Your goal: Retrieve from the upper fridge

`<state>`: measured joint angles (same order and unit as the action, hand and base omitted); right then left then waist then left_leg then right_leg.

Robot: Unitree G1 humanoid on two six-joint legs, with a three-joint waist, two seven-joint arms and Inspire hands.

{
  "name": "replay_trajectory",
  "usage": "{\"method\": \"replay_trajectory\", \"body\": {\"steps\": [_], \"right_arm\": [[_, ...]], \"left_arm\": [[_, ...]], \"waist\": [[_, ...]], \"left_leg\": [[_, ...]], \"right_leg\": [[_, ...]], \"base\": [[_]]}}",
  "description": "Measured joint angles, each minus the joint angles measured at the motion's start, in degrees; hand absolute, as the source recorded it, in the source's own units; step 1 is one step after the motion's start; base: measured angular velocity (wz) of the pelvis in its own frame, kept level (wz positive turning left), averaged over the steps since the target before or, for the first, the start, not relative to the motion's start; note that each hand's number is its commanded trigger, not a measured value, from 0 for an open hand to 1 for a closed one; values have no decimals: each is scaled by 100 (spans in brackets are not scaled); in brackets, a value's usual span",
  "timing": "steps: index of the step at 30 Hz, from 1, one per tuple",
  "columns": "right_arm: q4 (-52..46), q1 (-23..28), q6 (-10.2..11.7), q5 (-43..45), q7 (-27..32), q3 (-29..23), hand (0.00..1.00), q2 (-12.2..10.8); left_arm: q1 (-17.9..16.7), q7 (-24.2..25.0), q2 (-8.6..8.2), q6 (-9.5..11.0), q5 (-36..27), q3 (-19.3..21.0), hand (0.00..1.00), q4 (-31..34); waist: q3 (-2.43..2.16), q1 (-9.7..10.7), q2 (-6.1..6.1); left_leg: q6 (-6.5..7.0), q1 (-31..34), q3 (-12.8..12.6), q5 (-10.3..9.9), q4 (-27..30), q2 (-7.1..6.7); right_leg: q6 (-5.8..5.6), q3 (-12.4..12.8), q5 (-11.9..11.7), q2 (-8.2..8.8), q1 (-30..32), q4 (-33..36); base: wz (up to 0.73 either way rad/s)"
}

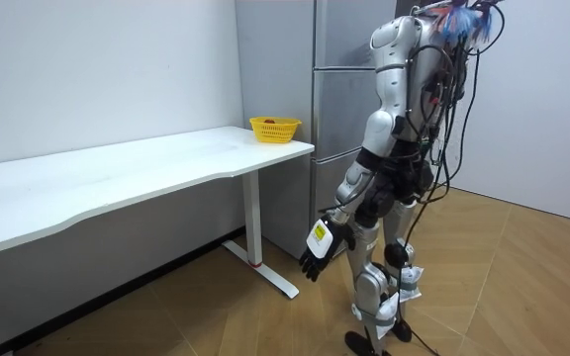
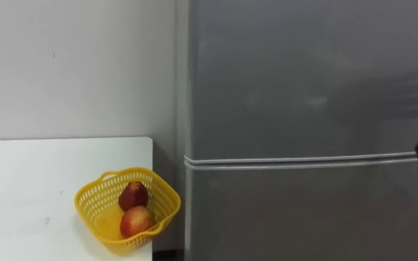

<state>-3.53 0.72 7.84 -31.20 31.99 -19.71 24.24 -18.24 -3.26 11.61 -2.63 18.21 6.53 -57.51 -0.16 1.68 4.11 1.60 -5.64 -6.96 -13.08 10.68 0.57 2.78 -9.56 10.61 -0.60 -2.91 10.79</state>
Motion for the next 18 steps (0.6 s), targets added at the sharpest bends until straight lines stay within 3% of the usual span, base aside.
{"method": "replay_trajectory", "body": {"steps": [7,11,16,18], "right_arm": [[331,388,-18,26,437,-25,0,-426],[1111,546,-17,31,501,7,0,-729],[2292,810,-35,175,610,399,0,-971],[2834,963,-43,304,588,596,0,-1095]], "left_arm": [[1,-4,1,-99,-8,7,0,-16],[-7,-10,-64,-126,0,-8,0,6],[40,-177,-129,-119,-62,-119,0,-20],[34,-250,-191,-119,-58,-119,0,-27]], "waist": [[6,46,-73],[10,108,-109],[4,104,-174],[-24,88,-230]], "left_leg": [[0,2,-46,0,1,-5],[0,4,-46,0,0,-5],[0,0,-77,0,1,-3],[0,-11,-85,0,-2,-7]], "right_leg": [[-3,14,-2,1,-9,-17],[-3,9,-2,0,-14,-27],[-5,50,0,1,-22,-18],[-9,60,3,5,-21,-10]], "base": [[0],[1],[-3],[-2]]}}
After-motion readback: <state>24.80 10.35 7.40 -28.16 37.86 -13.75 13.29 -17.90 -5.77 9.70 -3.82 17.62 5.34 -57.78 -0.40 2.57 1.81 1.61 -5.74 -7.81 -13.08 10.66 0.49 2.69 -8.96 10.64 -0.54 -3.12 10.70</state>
